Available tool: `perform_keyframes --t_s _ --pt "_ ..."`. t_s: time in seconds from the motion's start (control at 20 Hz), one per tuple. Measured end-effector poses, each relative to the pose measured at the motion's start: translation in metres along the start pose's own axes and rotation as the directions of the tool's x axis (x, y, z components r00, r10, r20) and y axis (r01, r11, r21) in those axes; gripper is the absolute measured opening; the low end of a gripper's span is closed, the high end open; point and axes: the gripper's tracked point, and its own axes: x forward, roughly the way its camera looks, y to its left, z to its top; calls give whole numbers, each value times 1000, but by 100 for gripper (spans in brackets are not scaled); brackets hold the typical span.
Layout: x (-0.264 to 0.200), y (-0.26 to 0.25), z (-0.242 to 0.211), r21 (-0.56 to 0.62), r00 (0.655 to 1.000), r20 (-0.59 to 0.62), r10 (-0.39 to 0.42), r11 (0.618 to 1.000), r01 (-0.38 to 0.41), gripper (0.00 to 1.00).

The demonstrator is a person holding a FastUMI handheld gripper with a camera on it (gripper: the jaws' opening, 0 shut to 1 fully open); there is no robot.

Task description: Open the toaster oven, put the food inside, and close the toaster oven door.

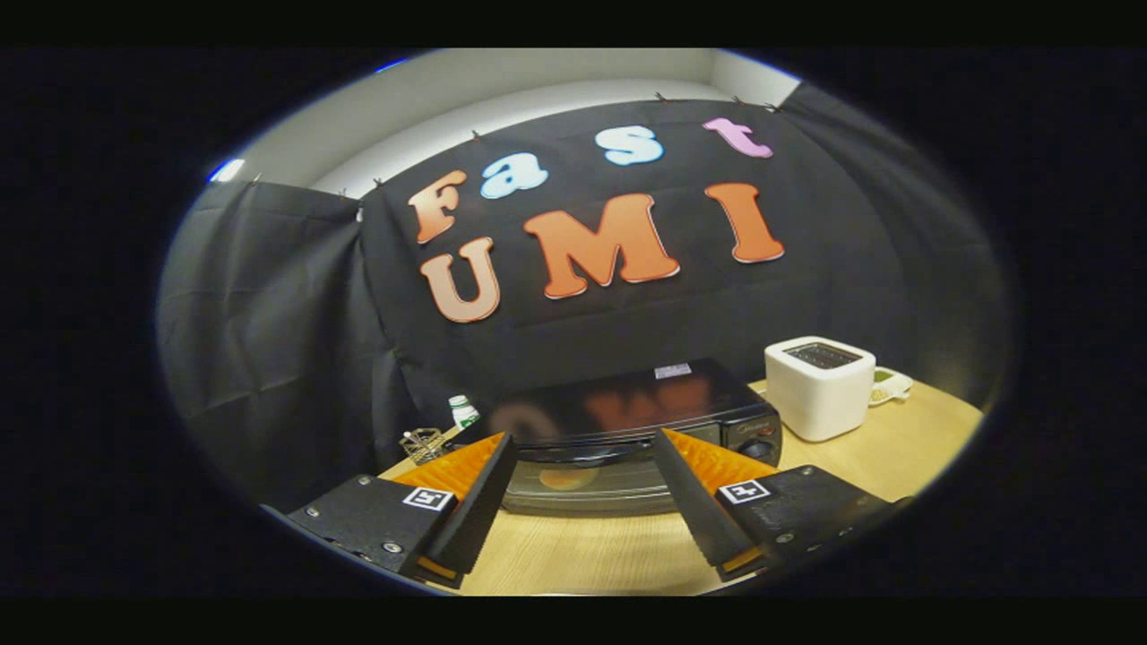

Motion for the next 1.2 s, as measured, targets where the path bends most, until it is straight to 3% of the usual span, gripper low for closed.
perform_keyframes --t_s 0.4,0.7,1.2 --pt "-75 17 24 -108 990 102 96 990 -85 96" --pt "-120 1 15 -194 980 179 92 979 -56 97" --pt "-131 -19 13 -220 975 223 21 975 30 97"
